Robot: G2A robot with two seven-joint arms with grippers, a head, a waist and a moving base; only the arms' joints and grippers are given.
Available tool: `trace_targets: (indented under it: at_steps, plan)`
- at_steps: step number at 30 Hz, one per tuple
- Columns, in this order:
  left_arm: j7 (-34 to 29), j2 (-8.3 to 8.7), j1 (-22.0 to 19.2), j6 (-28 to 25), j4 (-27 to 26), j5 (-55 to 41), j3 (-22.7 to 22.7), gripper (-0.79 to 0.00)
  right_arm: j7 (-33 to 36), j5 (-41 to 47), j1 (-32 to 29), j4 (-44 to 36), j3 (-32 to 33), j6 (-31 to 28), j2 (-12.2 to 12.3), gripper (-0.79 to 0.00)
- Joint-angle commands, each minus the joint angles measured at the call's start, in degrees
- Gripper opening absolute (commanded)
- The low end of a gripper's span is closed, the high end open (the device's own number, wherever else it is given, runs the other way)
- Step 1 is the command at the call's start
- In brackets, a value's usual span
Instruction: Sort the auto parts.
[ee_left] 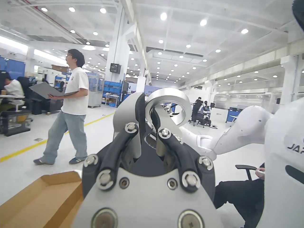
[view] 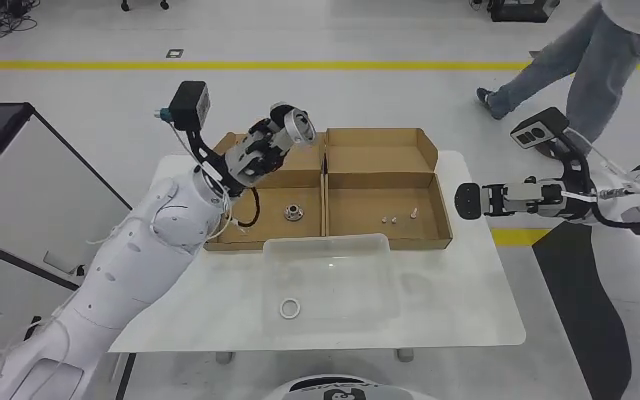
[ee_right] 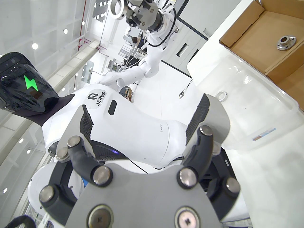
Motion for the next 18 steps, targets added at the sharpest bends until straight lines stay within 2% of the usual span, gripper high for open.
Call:
trace_targets:
  at_steps: [1,6,14,18]
  plan:
    - [-2.6,-0.19,-1.2,1.8,1.8,1.6,-0.5,-0.785,0.0,0.0,0.0,0.0,0.0,0.0,0.0,0.0]
    - [-11.6,-0.41,-3.6,9.3,5.2,8.4,-0.8,-0.785,0.0,0.0,0.0,0.0,0.0,0.0,0.0,0.0]
    - [-23.4,-0.14,-3.0,15.3,4.5,18.5,-1.0,-0.785,0.0,0.0,0.0,0.0,0.0,0.0,0.0,0.0]
    - [-29.1,0.21,-3.8,16.5,4.0,26.2,-1.8,-0.785,0.0,0.0,0.0,0.0,0.0,0.0,0.0,0.0]
